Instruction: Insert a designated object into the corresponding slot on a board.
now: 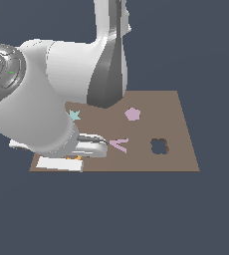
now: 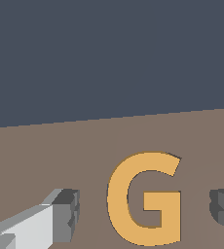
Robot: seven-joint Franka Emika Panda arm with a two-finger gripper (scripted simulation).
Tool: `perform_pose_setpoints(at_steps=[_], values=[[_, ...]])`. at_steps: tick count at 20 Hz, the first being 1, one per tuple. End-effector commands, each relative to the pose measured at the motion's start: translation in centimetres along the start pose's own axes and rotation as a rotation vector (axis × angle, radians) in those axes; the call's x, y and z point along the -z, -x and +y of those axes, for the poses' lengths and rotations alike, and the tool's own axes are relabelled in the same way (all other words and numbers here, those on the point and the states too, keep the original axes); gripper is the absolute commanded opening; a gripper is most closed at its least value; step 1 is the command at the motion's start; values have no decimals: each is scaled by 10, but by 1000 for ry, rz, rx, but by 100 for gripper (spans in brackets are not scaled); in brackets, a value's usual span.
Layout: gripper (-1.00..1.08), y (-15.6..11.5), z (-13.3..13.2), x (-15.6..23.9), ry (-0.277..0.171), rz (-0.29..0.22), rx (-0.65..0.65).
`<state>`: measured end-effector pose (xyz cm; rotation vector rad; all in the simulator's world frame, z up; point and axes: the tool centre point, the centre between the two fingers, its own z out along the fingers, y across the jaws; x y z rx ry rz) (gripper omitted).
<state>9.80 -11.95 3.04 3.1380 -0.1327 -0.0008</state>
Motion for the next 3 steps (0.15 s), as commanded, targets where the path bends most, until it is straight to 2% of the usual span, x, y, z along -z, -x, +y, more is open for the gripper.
perform_pose_setpoints(at_steps=[1, 3], values=[[100, 0, 0, 0, 0, 0, 0], [100, 0, 0, 0, 0, 0, 0]])
